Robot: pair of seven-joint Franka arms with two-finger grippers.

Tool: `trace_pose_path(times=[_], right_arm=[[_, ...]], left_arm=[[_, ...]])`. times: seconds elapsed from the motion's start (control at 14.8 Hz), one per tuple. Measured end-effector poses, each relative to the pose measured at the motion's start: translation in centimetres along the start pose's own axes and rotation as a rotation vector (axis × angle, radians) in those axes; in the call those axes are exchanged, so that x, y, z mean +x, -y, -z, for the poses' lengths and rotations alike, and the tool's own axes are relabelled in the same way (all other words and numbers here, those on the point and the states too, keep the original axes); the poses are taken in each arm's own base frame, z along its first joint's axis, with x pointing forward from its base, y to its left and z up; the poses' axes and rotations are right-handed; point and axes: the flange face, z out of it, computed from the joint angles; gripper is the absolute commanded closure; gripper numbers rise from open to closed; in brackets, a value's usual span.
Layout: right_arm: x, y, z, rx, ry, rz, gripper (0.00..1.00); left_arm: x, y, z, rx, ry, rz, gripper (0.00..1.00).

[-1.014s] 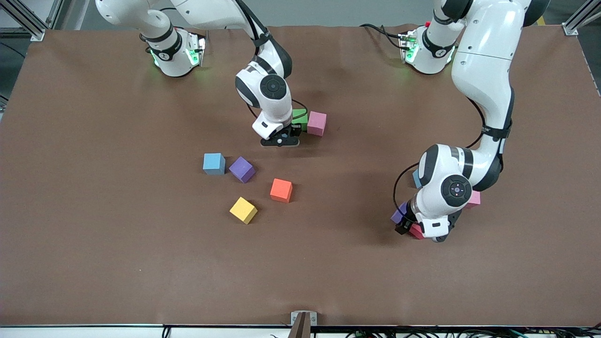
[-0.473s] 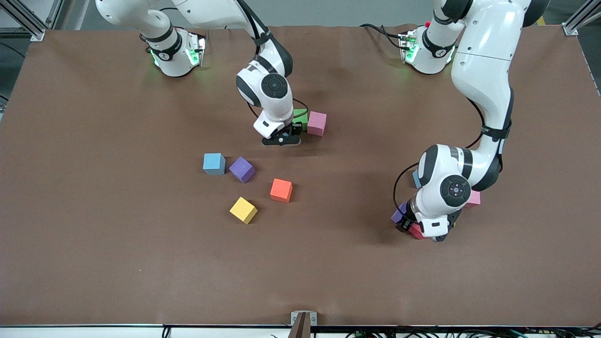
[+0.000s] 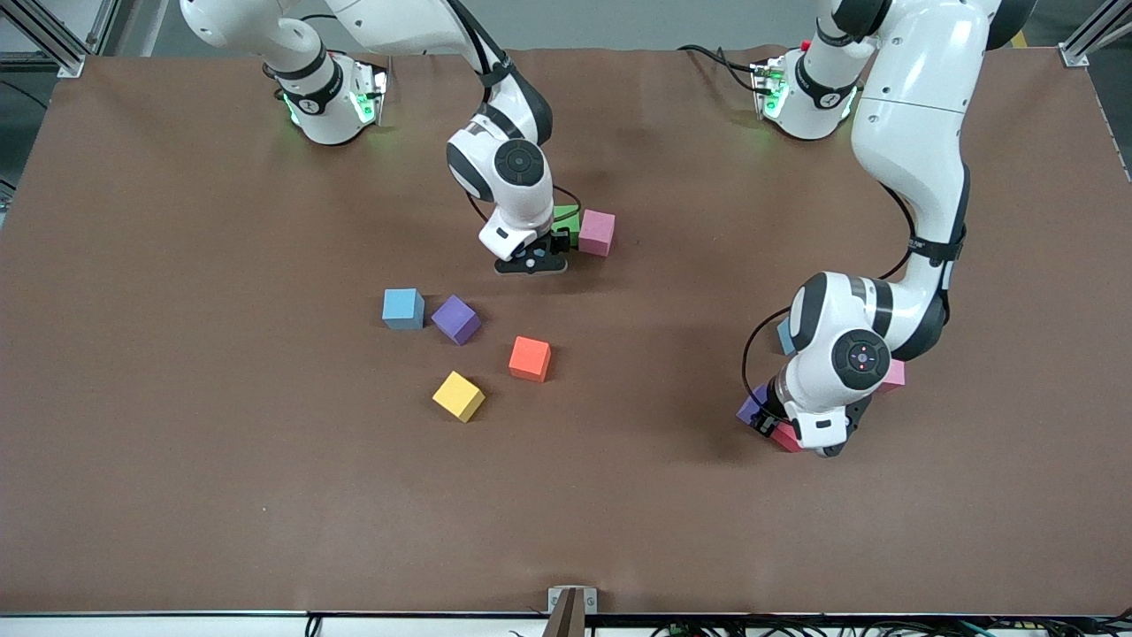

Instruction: Arrange 11 blocks into digit 3

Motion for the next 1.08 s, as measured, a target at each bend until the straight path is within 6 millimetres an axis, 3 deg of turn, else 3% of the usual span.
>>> trace_pose_path(times=[0.54,1.08], right_arm=[[0.5,-0.2,0.3,-0.007,0.004,-0.007,0.00],[3.9,-3.1,7.8,0.040,-0.025,-0.083,0.00]], left_arm=[[0.3,-0.3,0.9,-0.015,-0.007,0.013,0.58],[0.2,-0.6,1.4,-0.023,-0.010,0.010,0.58]])
